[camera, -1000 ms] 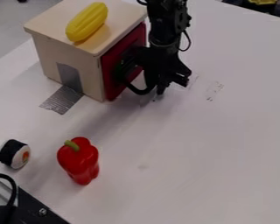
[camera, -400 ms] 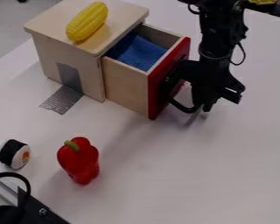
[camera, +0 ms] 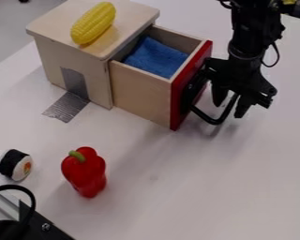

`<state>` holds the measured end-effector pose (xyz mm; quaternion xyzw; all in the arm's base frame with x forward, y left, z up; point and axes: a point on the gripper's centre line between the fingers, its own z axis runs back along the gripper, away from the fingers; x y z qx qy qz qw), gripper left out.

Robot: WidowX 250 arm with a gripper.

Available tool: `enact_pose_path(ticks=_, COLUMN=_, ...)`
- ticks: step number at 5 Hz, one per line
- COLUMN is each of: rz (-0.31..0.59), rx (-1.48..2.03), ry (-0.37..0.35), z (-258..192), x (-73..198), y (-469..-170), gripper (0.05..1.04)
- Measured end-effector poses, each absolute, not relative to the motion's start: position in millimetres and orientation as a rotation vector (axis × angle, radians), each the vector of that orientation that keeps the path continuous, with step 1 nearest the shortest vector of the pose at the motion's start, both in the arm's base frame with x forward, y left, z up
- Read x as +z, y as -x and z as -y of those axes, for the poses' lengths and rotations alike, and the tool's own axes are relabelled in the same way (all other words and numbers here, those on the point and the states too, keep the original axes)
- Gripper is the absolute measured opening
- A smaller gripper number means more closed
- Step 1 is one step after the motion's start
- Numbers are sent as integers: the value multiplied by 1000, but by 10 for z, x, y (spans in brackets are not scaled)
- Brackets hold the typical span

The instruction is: Opens the drawer

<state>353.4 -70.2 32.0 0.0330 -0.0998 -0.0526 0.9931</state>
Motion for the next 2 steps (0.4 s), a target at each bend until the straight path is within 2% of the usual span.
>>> enact_pose_path(ticks=1, rz=298, rx=-81, ry=-93, z=678, x=705, y=-3660, gripper=963)
enact_pose_path(ticks=2, rz=358, rx=-73, ry=-114, z=694, x=999, y=-3708, gripper=1001)
